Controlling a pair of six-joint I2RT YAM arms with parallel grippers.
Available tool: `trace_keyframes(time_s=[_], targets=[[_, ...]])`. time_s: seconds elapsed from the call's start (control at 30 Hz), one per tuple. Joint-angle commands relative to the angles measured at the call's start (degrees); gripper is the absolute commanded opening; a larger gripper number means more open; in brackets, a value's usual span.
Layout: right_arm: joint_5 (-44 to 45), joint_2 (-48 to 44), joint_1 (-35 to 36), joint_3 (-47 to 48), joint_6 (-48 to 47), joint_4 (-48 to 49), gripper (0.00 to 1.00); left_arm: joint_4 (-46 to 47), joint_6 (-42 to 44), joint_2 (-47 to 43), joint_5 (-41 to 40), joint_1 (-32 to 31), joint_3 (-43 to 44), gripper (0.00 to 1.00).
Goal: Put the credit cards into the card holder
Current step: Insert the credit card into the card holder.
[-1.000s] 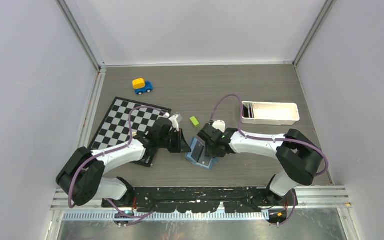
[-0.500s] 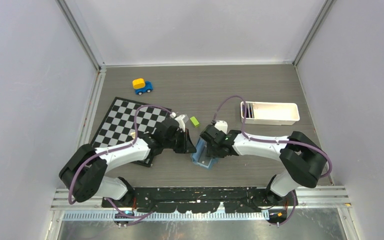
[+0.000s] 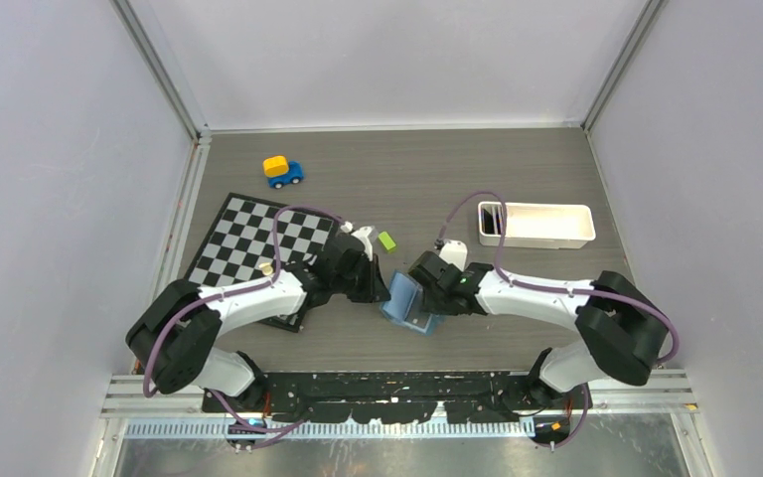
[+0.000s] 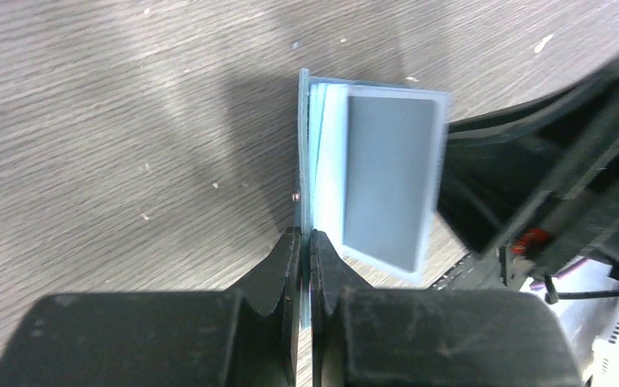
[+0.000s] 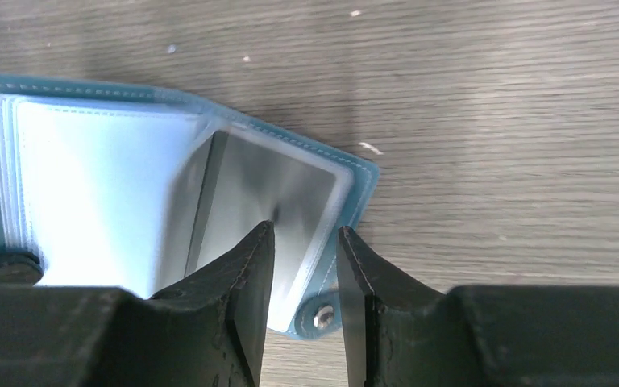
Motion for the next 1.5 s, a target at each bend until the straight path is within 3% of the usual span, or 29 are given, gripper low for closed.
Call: trace_keyframes(time_s=[0.0,0.3,0.37,0.53,0.73,1.07,1.47], targets=[[9.3,-6.3,-0.2,-0.1,2.2,-5.3,0.40,-4.7,1.7,0.6,-5.4,-0.8,1.7,0.00],[15.7,-13.8,-0.2,-2.2,4.5,-7.9,0.44,-5.5,1.9,-0.2,-6.7,-0.9,2.0,0.00],[16.3,-14.7,-0.8,-2.2,3.4,-8.2,0.50,-5.8,1.5,-0.4,-7.5,-0.9,1.6,0.00],[8.0,-16.0,-11.2,-0.8,-3.7,-8.7,0.54,-7.1,0.9,-1.8,-10.2,-0.8,0.7,0.00],[5.9,-15.1,-20.0,8.1,-16.5,-12.6,0.58,-7.8,0.3,-3.6,-10.2,1.2,-1.1,0.00],[5.7,-2.1,-32.0,24.0,-29.8,-14.6,0.37,-7.0,0.8,-3.9,-7.1,5.2,-2.4,0.00],[3.8,11.5,-34.8,31.4,-34.9,-13.2,0.26,-6.4,1.0,-4.4,-5.8,6.9,-3.6,0.00]])
